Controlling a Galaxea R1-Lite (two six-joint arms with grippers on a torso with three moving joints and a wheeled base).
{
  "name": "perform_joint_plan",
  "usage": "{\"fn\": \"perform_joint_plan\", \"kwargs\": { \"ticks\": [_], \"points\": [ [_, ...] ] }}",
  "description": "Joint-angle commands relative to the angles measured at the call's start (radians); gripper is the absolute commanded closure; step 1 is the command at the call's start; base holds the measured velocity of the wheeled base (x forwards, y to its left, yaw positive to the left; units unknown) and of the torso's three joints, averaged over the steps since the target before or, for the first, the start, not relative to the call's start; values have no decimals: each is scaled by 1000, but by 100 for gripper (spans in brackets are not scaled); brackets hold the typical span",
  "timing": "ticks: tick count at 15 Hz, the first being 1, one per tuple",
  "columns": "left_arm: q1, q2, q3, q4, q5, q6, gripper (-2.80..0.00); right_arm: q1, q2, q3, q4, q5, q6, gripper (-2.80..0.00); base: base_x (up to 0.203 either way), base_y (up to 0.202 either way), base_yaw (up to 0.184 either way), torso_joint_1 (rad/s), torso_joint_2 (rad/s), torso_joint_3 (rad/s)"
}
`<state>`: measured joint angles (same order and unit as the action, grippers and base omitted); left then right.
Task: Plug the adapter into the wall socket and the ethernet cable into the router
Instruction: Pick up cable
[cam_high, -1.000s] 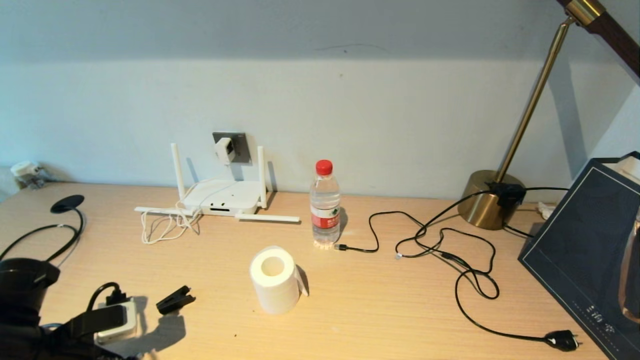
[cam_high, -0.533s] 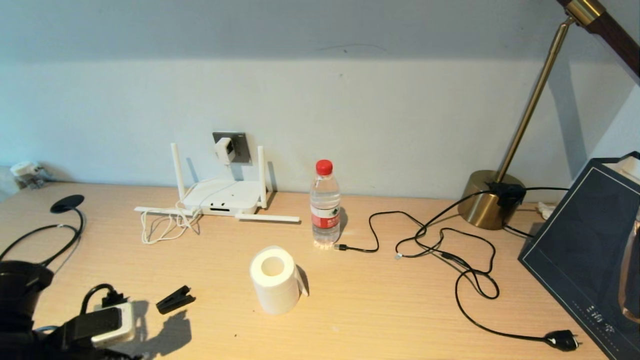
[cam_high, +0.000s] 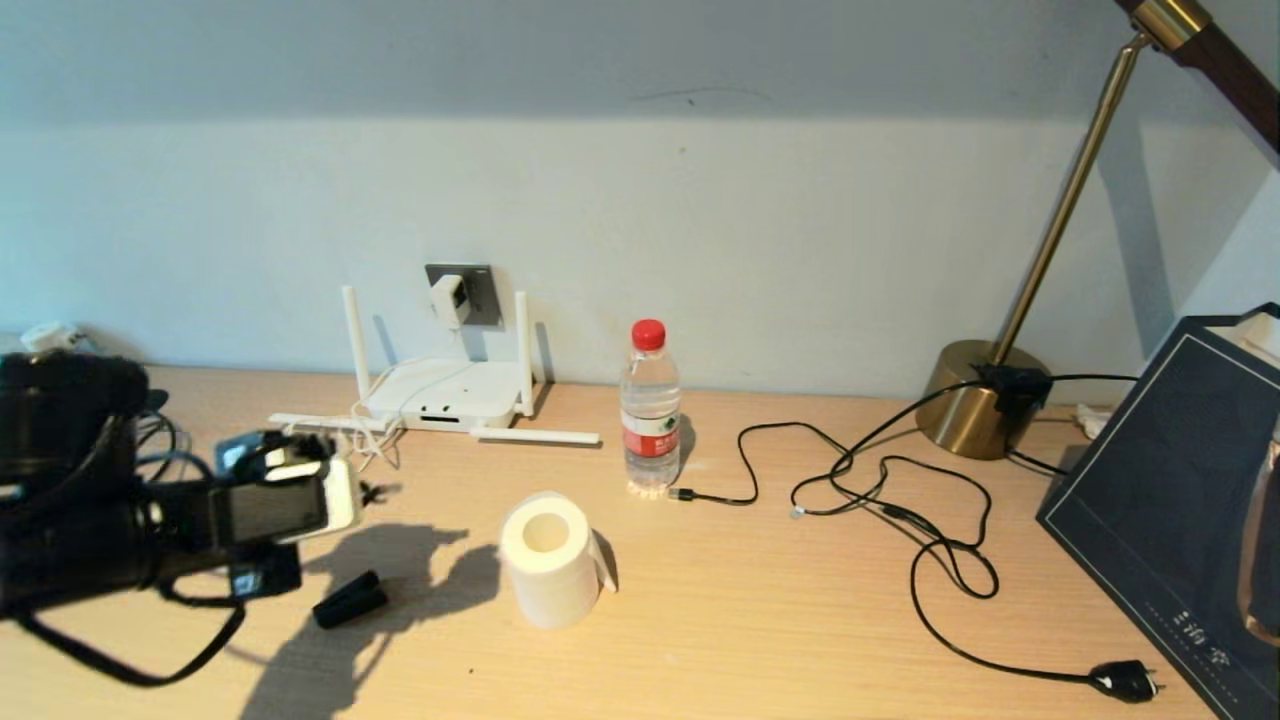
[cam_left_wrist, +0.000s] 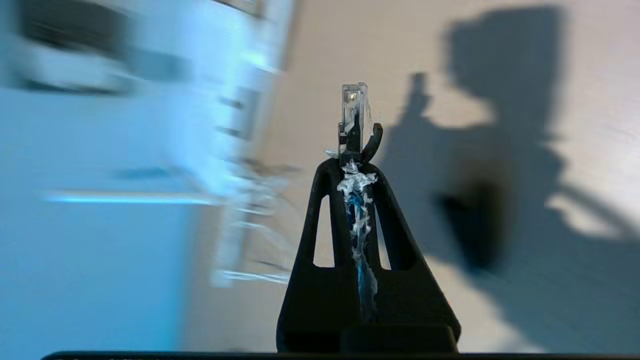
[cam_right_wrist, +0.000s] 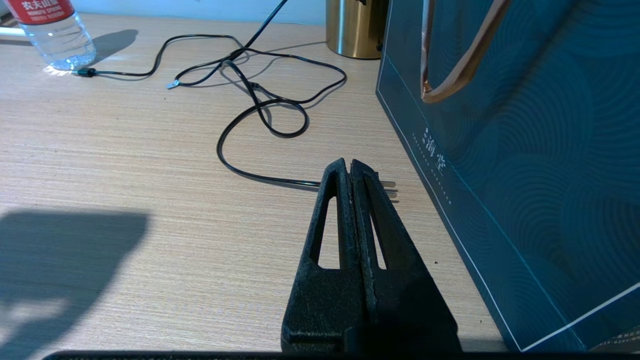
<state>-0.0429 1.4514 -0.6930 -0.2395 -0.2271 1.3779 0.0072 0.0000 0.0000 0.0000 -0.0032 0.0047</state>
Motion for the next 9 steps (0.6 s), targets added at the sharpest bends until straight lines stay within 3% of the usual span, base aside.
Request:
{"fn": "perform_joint_plan", "kwargs": {
  "ticks": [1, 4, 8, 9],
  "points": [
    [-128, -9, -54, -143, 105, 6, 0, 0, 1, 0, 1, 0, 0, 0, 0, 0, 0, 0, 0, 0],
    [-259, 3, -162, -100, 163, -28, 0, 0, 2, 0, 1, 0, 0, 0, 0, 0, 0, 0, 0, 0],
    [-443, -1, -272, 213, 150, -365, 0, 0, 2, 0, 1, 6, -29, 0, 0, 0, 0, 0, 0, 0],
    [-484, 10, -289, 246, 131, -414, 0, 0, 0, 0, 1, 7, -59, 0, 0, 0, 0, 0, 0, 0]
  ]
}}
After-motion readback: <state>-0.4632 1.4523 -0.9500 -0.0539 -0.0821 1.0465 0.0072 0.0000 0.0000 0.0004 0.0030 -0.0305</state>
